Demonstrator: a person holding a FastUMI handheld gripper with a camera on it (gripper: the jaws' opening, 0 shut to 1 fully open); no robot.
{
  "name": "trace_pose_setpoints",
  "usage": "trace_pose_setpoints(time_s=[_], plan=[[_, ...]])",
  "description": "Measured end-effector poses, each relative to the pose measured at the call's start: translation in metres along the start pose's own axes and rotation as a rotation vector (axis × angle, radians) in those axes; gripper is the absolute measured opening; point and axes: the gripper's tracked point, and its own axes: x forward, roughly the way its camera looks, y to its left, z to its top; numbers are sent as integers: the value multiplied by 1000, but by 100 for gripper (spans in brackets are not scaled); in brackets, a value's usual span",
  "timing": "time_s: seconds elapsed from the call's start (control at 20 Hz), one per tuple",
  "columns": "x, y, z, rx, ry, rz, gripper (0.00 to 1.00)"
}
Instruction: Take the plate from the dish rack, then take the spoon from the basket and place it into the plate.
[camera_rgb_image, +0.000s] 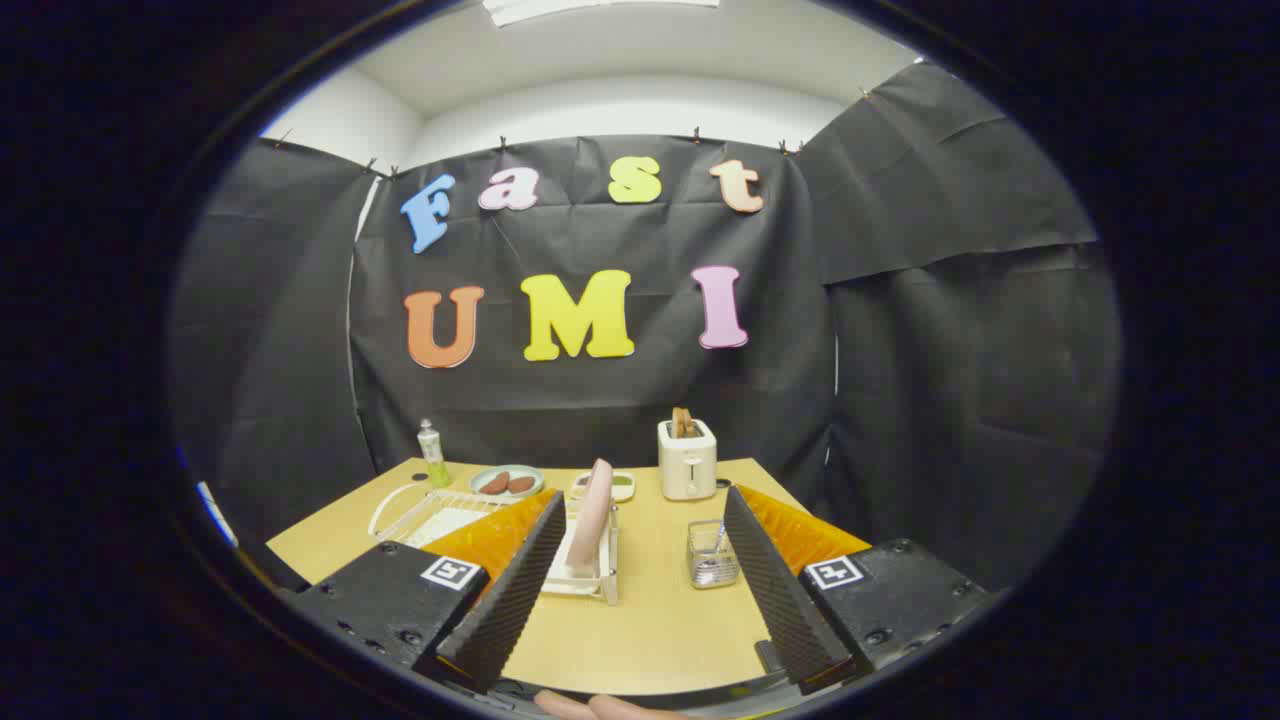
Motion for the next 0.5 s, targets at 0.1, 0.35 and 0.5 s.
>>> trace_pose_setpoints(time_s=[0.1, 0.35, 0.5], plan=[[2, -7, 0, -5, -2, -16, 100], [10, -20, 4, -9, -30, -59, 100], [15, -21, 2, -19, -37, -72, 100]])
